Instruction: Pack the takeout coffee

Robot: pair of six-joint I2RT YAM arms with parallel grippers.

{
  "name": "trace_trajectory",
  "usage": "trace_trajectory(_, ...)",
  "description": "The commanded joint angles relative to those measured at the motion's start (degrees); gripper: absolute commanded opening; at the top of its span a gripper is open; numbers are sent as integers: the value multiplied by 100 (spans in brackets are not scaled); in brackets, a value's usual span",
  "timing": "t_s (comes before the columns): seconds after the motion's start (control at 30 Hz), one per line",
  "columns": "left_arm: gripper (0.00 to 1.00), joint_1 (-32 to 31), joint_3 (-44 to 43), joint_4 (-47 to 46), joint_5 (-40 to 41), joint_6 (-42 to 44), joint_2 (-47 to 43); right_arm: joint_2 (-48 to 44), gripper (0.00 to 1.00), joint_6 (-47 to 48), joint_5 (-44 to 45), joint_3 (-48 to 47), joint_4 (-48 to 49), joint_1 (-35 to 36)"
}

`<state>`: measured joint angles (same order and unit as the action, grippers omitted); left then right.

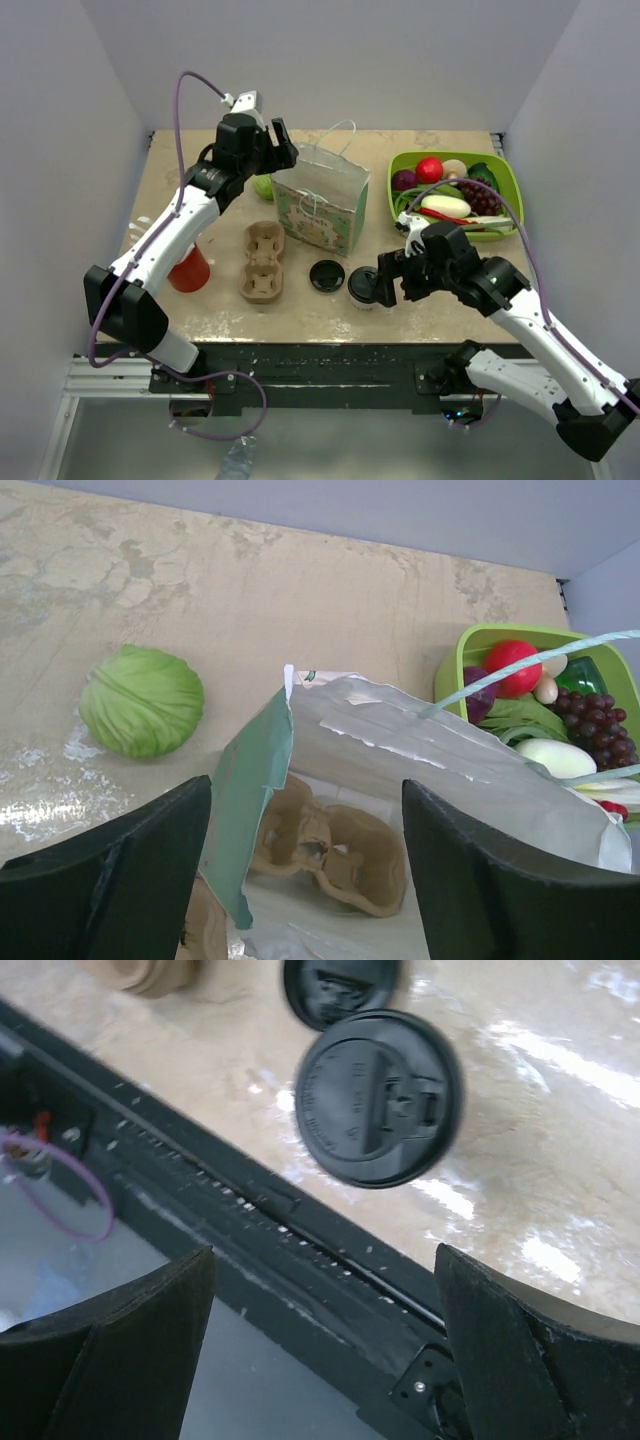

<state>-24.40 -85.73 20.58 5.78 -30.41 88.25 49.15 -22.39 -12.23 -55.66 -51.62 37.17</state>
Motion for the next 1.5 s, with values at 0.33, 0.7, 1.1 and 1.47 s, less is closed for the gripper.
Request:
trace_trajectory(0.33, 100, -12, -67, 52, 195, 106, -764, 1025, 81, -741, 1459, -76, 671, -8)
trace_trajectory(0.7, 100, -3, 461, 104, 274, 0, -1292, 1616, 46, -389, 1548, -191, 767, -17)
trace_trajectory(1.1, 100, -3, 558, 87, 266, -35, -1337, 1730, 33, -152, 1584, -270, 890, -113)
trace_trajectory(1.47, 100, -3, 549, 52, 230, 0, -1328, 1862, 28, 60, 1381, -218, 872, -131)
